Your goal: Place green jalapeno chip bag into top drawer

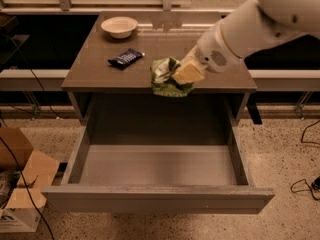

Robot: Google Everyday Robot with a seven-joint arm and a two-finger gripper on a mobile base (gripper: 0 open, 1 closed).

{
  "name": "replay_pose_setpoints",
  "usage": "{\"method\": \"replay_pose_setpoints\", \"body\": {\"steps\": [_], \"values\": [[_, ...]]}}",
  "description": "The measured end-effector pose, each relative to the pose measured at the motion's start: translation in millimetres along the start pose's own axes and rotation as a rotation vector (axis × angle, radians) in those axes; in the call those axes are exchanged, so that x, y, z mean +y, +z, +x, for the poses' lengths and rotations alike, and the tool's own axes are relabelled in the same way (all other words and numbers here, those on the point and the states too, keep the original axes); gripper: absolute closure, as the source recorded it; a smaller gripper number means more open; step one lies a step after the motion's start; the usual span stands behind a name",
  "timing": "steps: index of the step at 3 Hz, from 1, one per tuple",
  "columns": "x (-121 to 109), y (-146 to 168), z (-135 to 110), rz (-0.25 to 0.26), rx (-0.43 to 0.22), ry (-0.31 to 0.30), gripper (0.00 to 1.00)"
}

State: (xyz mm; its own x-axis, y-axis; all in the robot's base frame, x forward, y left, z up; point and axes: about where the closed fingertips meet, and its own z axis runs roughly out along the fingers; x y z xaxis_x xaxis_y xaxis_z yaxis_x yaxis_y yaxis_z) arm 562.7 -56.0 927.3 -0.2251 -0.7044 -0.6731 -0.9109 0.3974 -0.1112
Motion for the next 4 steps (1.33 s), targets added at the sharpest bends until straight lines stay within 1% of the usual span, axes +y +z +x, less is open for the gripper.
{"method": "replay_pose_setpoints", "body": {"steps": [1, 2, 3, 4], "values": [[47.3, -18.8, 77.7, -0.096, 0.129, 0.152, 1.00], [86.2, -11.5, 183.0, -0.148, 0.240, 0.406, 0.97], [76.8, 6.4, 228.0, -0.096, 0.260, 0.493, 0.75], [51.5, 33.2, 269.1, -0.031, 0.285, 0.590, 0.51]]}}
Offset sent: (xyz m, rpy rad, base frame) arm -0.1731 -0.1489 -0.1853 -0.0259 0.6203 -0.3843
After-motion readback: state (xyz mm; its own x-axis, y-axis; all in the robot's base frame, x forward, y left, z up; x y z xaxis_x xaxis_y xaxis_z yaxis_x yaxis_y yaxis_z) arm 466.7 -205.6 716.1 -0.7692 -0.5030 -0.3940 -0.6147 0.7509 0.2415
